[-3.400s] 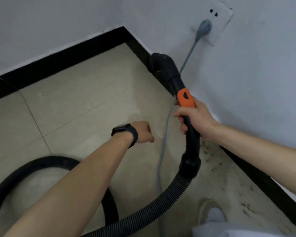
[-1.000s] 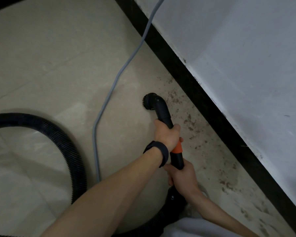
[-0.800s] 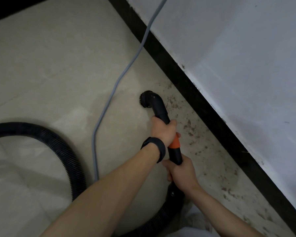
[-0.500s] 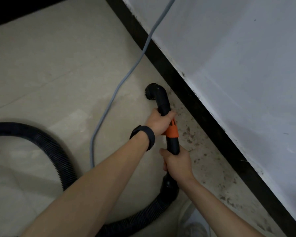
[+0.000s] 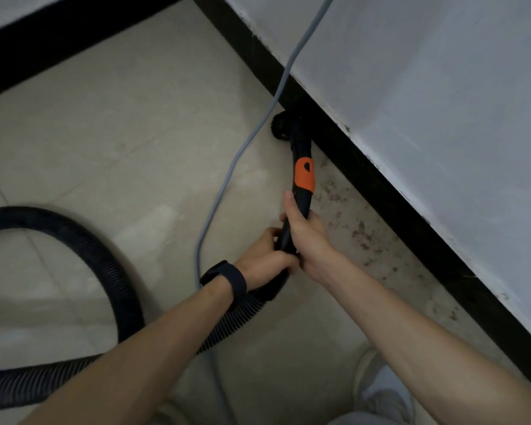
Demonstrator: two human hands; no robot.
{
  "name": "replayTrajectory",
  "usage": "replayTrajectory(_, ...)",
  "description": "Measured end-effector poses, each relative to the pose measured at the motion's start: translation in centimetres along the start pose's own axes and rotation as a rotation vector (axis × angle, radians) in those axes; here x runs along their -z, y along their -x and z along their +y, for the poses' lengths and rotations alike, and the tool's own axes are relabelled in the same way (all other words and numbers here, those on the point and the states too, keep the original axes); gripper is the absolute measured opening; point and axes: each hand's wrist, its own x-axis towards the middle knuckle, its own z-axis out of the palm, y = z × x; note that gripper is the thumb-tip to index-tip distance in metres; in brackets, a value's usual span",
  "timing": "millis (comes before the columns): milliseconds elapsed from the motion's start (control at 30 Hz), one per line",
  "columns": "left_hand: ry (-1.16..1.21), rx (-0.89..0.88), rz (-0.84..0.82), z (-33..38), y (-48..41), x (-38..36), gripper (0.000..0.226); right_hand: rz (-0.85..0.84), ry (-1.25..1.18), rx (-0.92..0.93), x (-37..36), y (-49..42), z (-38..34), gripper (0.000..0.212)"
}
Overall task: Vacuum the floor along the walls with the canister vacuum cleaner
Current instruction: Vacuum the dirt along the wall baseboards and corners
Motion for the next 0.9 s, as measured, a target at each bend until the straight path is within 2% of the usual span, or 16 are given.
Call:
replayTrajectory(67, -0.142, -0.101, 0.099, -0.6, 0.0, 0.8, 0.038, -0.078, 0.016, 0.013, -0.5, -0.3, -0.7, 0.046)
replayTrajectory(133, -0.278, -0.153, 0.143, -1.0, 0.4, 2.2, 0.025, -0.172, -0.149, -0.010, -0.5, -0.9, -2.3, 0.037)
replayTrajectory(233, -0.416, -0.095, 0.080, -1.9, 1.9, 4.8, 0.021, -0.237, -0.355, -0.097, -0.9, -1.6, -4.5, 0.032)
replayTrajectory(367, -0.183, 0.068, -0.117, -2.6, 4.2, 7.9, 0.022, -0.301, -0.428, -0.161, -2.0, -1.1, -3.4, 0.015)
replayTrajectory(500, 0.021, 0.134, -0.177, -3.6, 5.3, 9.4, 0.022, -0.396, -0.419, -0.152, -3.3, 0.1, -2.7, 0.011)
replayTrajectory(633, -0.092, 0.111, -0.138, -5.2, 5.5, 9.5, 0.014, -0.330, -0.342, -0.097, -4.3, 0.8, -1.5, 0.005)
replayTrajectory(767, -0.349, 0.171, -0.218, -6.1, 6.0, 9.1, 0.011, -0.204, -0.345, -0.095, -4.3, 1.6, 1.4, 0.023)
replayTrajectory(900, -0.549, 0.151, -0.168, -6.0, 5.7, 7.7, 0.014, -0.056, -0.409, -0.098, -4.0, 1.4, 2.6, 0.023)
